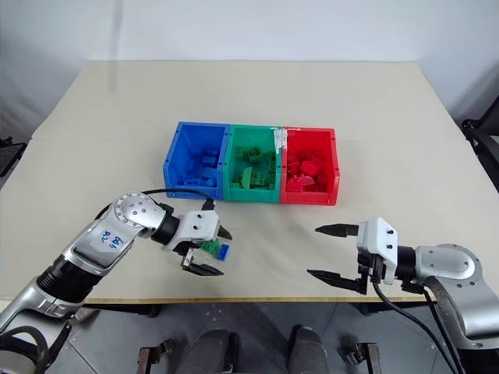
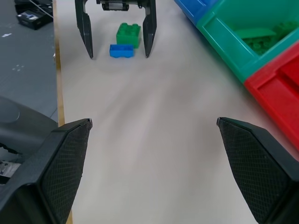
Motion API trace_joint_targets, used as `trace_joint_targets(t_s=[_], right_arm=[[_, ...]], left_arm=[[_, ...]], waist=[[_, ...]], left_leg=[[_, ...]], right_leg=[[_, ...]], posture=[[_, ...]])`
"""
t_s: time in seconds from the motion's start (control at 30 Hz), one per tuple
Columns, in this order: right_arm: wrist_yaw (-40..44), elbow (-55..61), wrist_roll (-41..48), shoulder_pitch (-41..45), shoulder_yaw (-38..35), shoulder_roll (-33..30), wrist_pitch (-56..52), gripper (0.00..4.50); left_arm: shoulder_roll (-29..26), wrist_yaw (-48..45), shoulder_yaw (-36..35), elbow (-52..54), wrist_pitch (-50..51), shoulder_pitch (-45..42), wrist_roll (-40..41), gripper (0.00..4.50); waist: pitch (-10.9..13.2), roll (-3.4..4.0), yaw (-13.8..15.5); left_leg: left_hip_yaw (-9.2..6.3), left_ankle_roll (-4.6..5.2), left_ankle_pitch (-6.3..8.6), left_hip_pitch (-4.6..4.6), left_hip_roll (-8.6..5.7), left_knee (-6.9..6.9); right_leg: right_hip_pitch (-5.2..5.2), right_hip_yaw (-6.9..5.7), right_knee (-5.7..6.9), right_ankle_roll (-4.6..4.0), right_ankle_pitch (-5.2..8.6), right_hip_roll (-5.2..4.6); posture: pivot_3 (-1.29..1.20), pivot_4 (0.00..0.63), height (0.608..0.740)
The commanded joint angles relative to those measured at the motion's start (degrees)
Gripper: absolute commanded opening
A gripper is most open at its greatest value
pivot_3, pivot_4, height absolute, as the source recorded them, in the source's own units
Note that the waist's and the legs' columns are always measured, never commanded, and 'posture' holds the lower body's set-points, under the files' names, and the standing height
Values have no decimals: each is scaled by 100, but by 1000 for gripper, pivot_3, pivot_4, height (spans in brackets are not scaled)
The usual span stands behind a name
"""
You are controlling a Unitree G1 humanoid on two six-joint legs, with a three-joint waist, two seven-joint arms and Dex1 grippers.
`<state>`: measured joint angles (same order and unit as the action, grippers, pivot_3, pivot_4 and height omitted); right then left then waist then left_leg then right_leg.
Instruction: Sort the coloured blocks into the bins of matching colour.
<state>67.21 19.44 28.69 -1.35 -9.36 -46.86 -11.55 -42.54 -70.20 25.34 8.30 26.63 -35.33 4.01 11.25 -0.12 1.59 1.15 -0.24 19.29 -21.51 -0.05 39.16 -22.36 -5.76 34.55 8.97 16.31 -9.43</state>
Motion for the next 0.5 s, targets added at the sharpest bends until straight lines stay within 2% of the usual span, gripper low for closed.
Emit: trace_joint_targets(t_s=[0.03, 0.13, 0.4, 0.5], right_arm=[[-27, 257, 147, -71, -159, -13, 23, 4500], [56, 326, 221, -137, -133, -5, 66, 4500], [167, 224, 185, 18, 13, 3, 146, 4500], [189, 185, 180, 79, 34, 33, 157, 4500]], left_arm=[[32, 26, 118, 132, 15, 39, -177, 4493], [33, 23, 106, 190, 60, 103, -197, 3932], [28, 24, 16, 447, 101, 336, -105, 1492], [110, 77, -126, 489, 39, 366, -10, 1449]], waist=[[0, 0, 0], [0, 0, 4], [0, 0, -8], [0, 0, -8]], left_leg=[[0, 0, 0, 1, 0, 0], [-2, 1, 0, 1, 0, 2], [-3, 1, 0, 2, 1, 2], [-3, 1, 0, 2, 1, 2]], right_leg=[[0, 0, 1, 0, 0, 0], [3, 0, 1, 0, 0, 0], [2, -1, 1, 0, 0, 0], [3, 0, 1, 0, 0, 0]], posture=[[0, 150, 740], [0, 150, 740], [0, 150, 740], [0, 150, 740]])
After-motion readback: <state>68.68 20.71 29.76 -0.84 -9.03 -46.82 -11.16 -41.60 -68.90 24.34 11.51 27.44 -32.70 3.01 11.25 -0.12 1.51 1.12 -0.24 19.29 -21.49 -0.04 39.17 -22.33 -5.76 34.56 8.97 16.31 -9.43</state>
